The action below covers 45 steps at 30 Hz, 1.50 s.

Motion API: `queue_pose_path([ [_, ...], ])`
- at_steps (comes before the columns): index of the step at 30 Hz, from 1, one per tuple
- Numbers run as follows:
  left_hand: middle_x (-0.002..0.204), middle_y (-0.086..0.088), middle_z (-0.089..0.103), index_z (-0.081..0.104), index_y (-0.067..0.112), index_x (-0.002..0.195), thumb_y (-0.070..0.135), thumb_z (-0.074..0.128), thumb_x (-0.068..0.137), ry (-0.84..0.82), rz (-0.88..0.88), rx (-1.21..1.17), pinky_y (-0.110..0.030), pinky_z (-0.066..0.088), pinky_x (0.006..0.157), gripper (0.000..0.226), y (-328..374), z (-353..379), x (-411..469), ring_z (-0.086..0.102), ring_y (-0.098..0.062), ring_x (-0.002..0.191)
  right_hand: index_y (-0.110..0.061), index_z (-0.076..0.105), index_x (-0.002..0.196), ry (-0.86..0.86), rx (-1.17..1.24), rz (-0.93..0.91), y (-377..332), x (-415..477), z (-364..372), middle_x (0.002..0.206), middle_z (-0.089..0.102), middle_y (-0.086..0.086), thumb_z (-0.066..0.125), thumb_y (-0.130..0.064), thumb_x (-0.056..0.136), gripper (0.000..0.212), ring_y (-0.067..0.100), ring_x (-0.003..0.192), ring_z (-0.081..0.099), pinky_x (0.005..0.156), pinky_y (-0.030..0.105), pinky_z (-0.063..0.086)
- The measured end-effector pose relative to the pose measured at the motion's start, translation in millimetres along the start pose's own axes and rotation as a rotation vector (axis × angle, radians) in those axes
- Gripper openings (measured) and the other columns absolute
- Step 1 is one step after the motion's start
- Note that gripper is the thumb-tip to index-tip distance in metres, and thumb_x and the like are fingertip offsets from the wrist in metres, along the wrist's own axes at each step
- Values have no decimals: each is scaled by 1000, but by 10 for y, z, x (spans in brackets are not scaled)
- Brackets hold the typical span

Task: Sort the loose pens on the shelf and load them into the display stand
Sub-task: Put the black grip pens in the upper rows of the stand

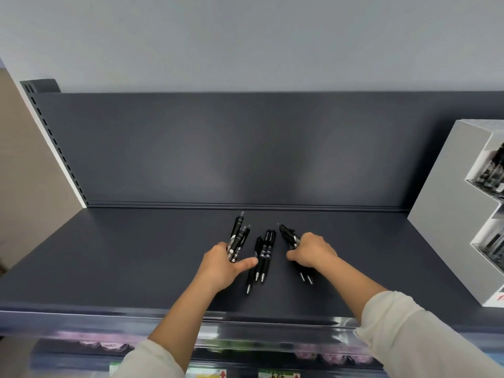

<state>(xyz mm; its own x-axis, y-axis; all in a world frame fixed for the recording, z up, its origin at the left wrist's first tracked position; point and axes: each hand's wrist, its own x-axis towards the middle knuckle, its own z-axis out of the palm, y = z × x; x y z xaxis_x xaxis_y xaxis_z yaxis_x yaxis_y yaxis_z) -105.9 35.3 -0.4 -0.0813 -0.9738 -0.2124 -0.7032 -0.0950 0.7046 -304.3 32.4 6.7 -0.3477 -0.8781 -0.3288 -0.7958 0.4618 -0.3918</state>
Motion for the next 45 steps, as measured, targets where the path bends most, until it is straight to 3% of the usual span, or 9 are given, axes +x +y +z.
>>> queue_pose_path([
  [4, 111, -3, 57, 50, 9, 120, 53, 72, 73, -28, 5, 76, -29, 48, 81, 68, 110, 108, 52, 55, -19, 97, -13, 41, 69, -35, 267, -33, 189, -17, -119, 69, 46, 1, 57, -27, 85, 27, 16, 59, 43, 53, 26, 34],
  [7, 105, -4, 59, 53, 10, 102, 59, 71, 70, -27, 9, 229, -31, 49, 79, 62, 220, 205, 102, 57, -21, 94, -13, 42, 70, -47, 567, -48, 393, -112, -276, 60, 38, 2, 56, -22, 88, 25, 15, 53, 35, 51, 26, 29],
  [10, 101, -4, 56, 46, 13, 92, 59, 71, 70, -38, 13, 364, -30, 47, 74, 57, 324, 283, 134, 58, -23, 94, -11, 46, 79, -40, 689, -17, 593, -170, -376, 59, 38, 3, 56, -26, 89, 21, 15, 53, 35, 52, 26, 29],
  [22, 92, -4, 51, 45, 13, 93, 40, 61, 84, -169, 55, 640, -28, 44, 71, 33, 527, 357, 233, 52, -23, 83, -13, 49, 81, -13, 819, 49, 975, -355, -388, 62, 40, 2, 56, -31, 90, 21, 14, 54, 38, 53, 25, 33],
  [28, 90, -2, 52, 54, 12, 103, 32, 58, 88, -107, 167, 717, -29, 42, 68, 26, 514, 382, 133, 51, -21, 81, -14, 51, 80, -72, 1008, 80, 958, -500, -427, 60, 50, 0, 56, -29, 93, 20, 12, 51, 43, 49, 22, 36],
  [31, 86, -3, 61, 53, 12, 88, 30, 58, 87, -130, 171, 535, -29, 46, 68, 18, 464, 360, 154, 59, -20, 78, -12, 57, 86, -122, 1177, 102, 952, -538, -425, 62, 59, 2, 61, -25, 91, 15, 12, 48, 53, 47, 21, 39],
  [37, 75, -9, 66, 60, 5, 85, 5, 59, 88, -352, 71, -568, -23, 52, 59, 3, 607, 355, -107, 63, -14, 62, -6, 64, 102, -196, 1480, 92, 939, -660, -404, 78, 70, 7, 68, -16, 86, 20, 16, 62, 69, 49, 23, 52],
  [41, 70, -5, 63, 66, 7, 81, 11, 72, 81, -478, 73, -772, -22, 50, 55, 7, 763, 459, -374, 60, -13, 61, -1, 62, 109, -184, 1539, 39, 904, -806, -359, 77, 69, 9, 69, -13, 84, 28, 16, 61, 68, 50, 23, 53],
  [45, 71, -7, 67, 69, 7, 79, 20, 75, 79, -548, 107, -748, -28, 51, 67, 14, 917, 612, -582, 59, -20, 69, 0, 62, 104, -129, 1519, -22, 938, -946, -385, 72, 66, 8, 70, -13, 82, 27, 15, 57, 66, 50, 24, 52],
])
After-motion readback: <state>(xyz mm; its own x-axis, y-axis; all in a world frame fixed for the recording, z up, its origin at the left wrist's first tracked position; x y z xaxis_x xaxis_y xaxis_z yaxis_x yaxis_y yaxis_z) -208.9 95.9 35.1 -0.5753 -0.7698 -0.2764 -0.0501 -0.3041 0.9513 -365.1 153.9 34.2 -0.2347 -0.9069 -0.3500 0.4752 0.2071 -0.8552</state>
